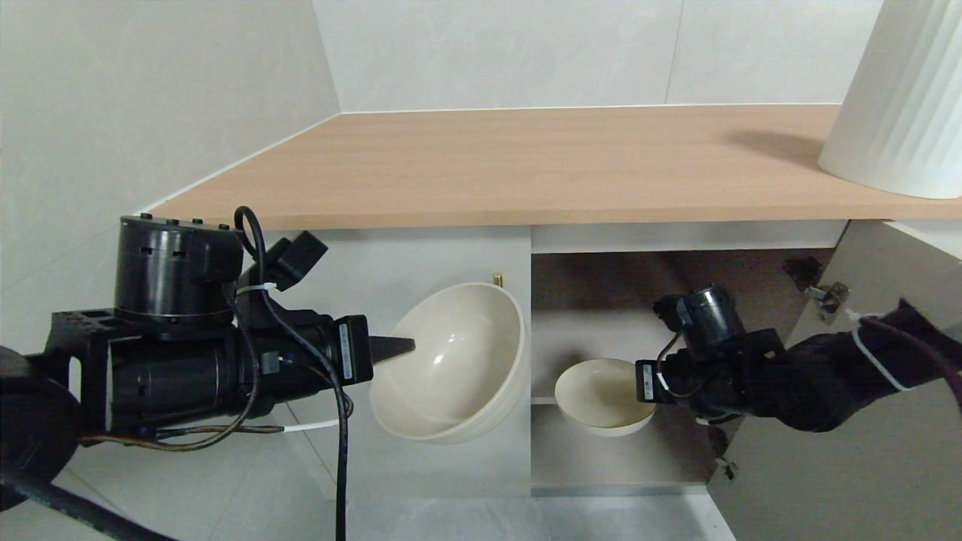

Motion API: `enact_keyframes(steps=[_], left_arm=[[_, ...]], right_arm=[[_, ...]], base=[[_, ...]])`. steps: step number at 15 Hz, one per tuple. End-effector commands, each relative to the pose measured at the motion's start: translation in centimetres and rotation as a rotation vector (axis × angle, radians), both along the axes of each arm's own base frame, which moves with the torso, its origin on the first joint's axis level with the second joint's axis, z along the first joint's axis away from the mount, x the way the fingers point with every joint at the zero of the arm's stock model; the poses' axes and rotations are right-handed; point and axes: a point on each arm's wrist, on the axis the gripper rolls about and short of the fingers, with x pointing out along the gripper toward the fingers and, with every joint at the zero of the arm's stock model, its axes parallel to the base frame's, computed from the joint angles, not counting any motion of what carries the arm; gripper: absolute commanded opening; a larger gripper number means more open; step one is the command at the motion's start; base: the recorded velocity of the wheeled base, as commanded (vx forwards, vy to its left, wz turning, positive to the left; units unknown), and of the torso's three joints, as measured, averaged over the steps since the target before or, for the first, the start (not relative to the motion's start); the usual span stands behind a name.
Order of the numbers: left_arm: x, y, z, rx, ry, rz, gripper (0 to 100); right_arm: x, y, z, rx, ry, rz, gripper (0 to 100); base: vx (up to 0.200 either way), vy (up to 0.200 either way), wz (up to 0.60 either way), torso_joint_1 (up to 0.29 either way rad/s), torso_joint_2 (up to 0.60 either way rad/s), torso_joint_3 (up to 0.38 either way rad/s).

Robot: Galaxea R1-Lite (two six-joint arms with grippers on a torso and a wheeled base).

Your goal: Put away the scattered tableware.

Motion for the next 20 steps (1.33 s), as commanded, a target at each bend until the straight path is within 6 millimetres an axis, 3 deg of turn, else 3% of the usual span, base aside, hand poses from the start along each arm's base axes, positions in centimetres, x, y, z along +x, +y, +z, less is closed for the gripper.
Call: enact_keyframes(steps=[1,3,5,8,15,20], left_arm=[[0.1,-0.1,-0.2,0.003,0.008,0.002,0],[0.1,-0.1,-0.2,0.004,0.008,0.001,0],[0.1,-0.2,-0.3,0.008,0.012,-0.002,0],[0.1,-0.7,-1.0,0.021,0.036,-0.015,0],[-0.2,-1.1,-2.4,0.108,0.105,-0.048,0],[-0.1,-1.4,-2.9,0.123,0.118,-0.044,0]], right_arm=[[1.3,-0.2,-3.7,-0.040,0.060,-0.029,0],[2.4,-0.6,-4.4,-0.034,0.035,-0.057,0],[4.8,-1.5,-6.1,-0.050,0.009,-0.137,0],[6.9,-1.4,-7.4,-0.075,-0.028,-0.250,0],[9.3,-2.6,-8.4,-0.098,-0.064,-0.347,0],[10.3,-2.4,-8.4,-0.097,-0.099,-0.372,0]], base=[[0.000,0.000,0.00,0.000,0.00,0.000],[0.000,0.000,0.00,0.000,0.00,0.000],[0.000,0.000,0.00,0.000,0.00,0.000],[0.000,0.000,0.00,0.000,0.00,0.000],[0.000,0.000,0.00,0.000,0.00,0.000],[0.000,0.000,0.00,0.000,0.00,0.000]])
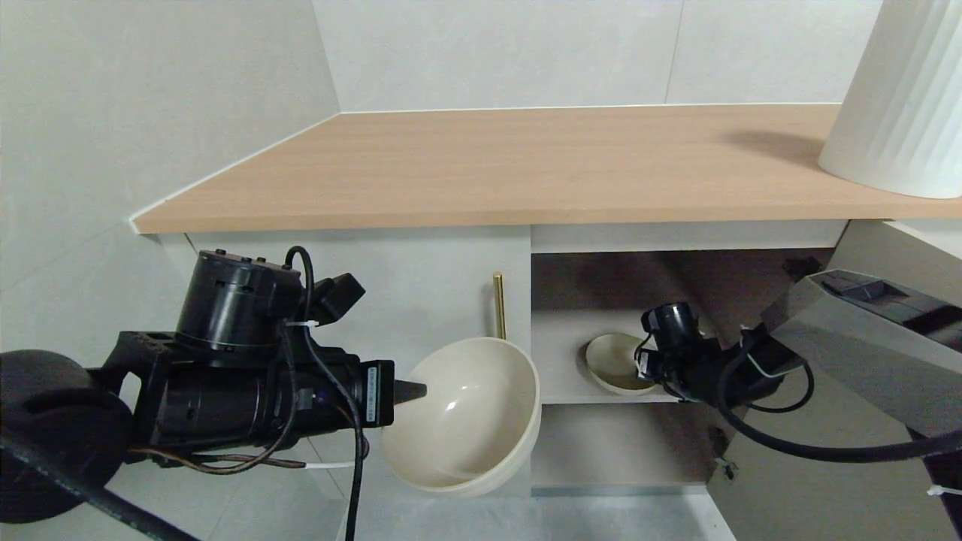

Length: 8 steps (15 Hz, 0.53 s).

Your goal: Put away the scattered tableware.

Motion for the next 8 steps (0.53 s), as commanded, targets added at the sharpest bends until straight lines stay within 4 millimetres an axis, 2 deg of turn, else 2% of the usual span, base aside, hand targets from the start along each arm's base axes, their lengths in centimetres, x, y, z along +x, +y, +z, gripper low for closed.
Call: enact_keyframes(steps=[1,8], left_arm=[[0.17,-0.13,-0.33,0.005,0.012,-0.002,0],[0.25,-0.26,-0.85,0.015,0.029,-0.004,0]], right_arm=[[0.34,0.13,-0.26,-0.001,-0.005,-0.002,0],[1.10,-0.17,0.38,0.009,-0.044,-0.038,0]], base=[[0.000,0.000,0.00,0.000,0.00,0.000],[0.000,0.000,0.00,0.000,0.00,0.000]])
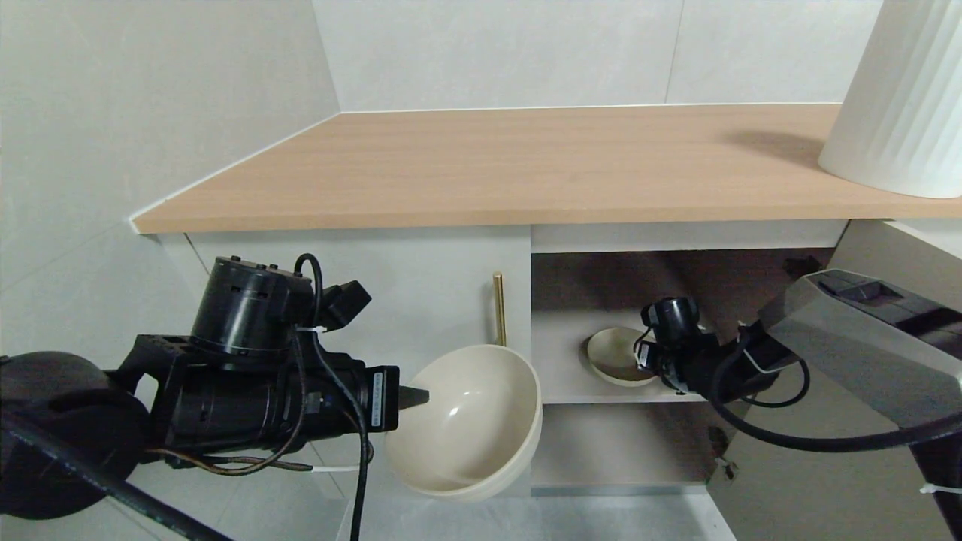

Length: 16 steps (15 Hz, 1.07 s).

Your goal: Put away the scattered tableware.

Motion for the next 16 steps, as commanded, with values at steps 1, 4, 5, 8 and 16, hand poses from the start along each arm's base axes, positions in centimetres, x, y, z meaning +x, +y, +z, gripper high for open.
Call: enact_keyframes(steps=[1,4,5,8,16], left_arm=[[0.0,-0.1,-0.1,0.002,0.004,-0.004,0],[0.0,-0.1,-0.2,0.018,-0.002,0.016,0],[0.0,-0.2,-0.2,0.020,-0.003,0.017,0],[-0.1,-0.3,-0.3,0.023,0.001,0.012,0],[0.9,-2.6,-4.8,0.257,0.071,0.094,0]], right_arm=[[0.1,0.0,0.1,0.003,-0.005,-0.003,100],[0.2,0.0,0.3,0.007,-0.013,-0.004,100],[0.2,0.0,0.4,0.017,-0.018,-0.010,100],[0.0,0.0,1.0,0.029,-0.023,-0.012,100],[-14.6,5.4,13.2,0.274,0.060,0.584,100]], base=[[0.000,0.000,0.00,0.000,0.00,0.000],[0.000,0.000,0.00,0.000,0.00,0.000],[0.000,0.000,0.00,0.000,0.00,0.000],[0.000,0.000,0.00,0.000,0.00,0.000],[0.000,0.000,0.00,0.000,0.00,0.000]])
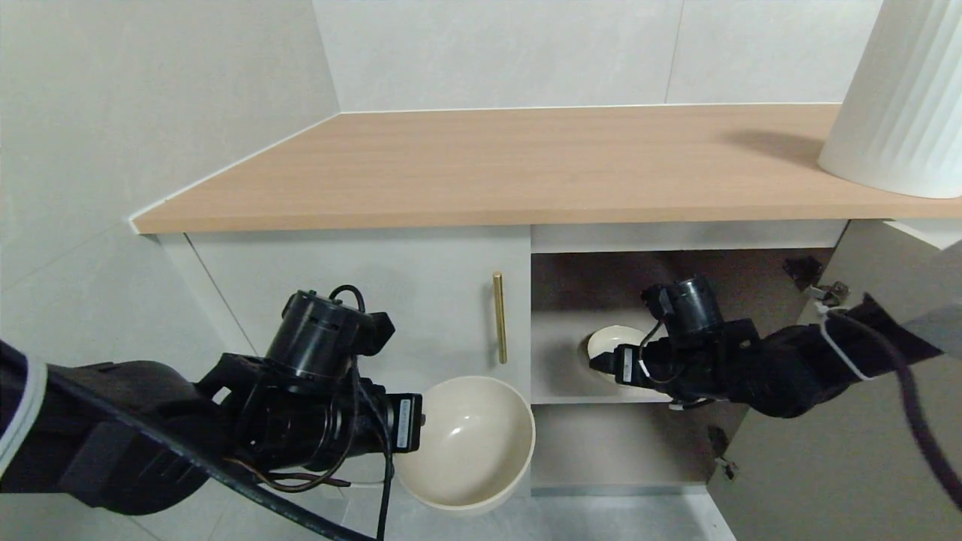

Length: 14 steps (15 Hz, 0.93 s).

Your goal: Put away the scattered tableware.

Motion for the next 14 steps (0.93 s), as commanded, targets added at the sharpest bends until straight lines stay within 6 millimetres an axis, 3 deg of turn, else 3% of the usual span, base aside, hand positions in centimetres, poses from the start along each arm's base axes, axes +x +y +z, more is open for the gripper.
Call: enact_keyframes(steps=[1,6,10,14], left_arm=[[0.2,-1.1,-1.8,0.058,0.030,-0.024,0],[0.8,-4.7,-3.0,0.090,-0.019,-0.101,0],[0.6,-5.7,-3.7,0.126,-0.024,-0.104,0],[0.1,-6.1,-3.2,0.137,-0.051,-0.102,0]], right_arm=[[-5.3,1.1,4.6,0.062,-0.041,0.148,100],[-8.5,2.3,3.8,0.016,-0.016,0.315,100],[-9.5,2.5,3.4,-0.020,-0.014,0.371,100],[-9.0,3.2,1.8,-0.069,0.010,0.368,100]], base=[[0.000,0.000,0.00,0.000,0.00,0.000],[0.000,0.000,0.00,0.000,0.00,0.000],[0.000,0.000,0.00,0.000,0.00,0.000],[0.000,0.000,0.00,0.000,0.00,0.000]])
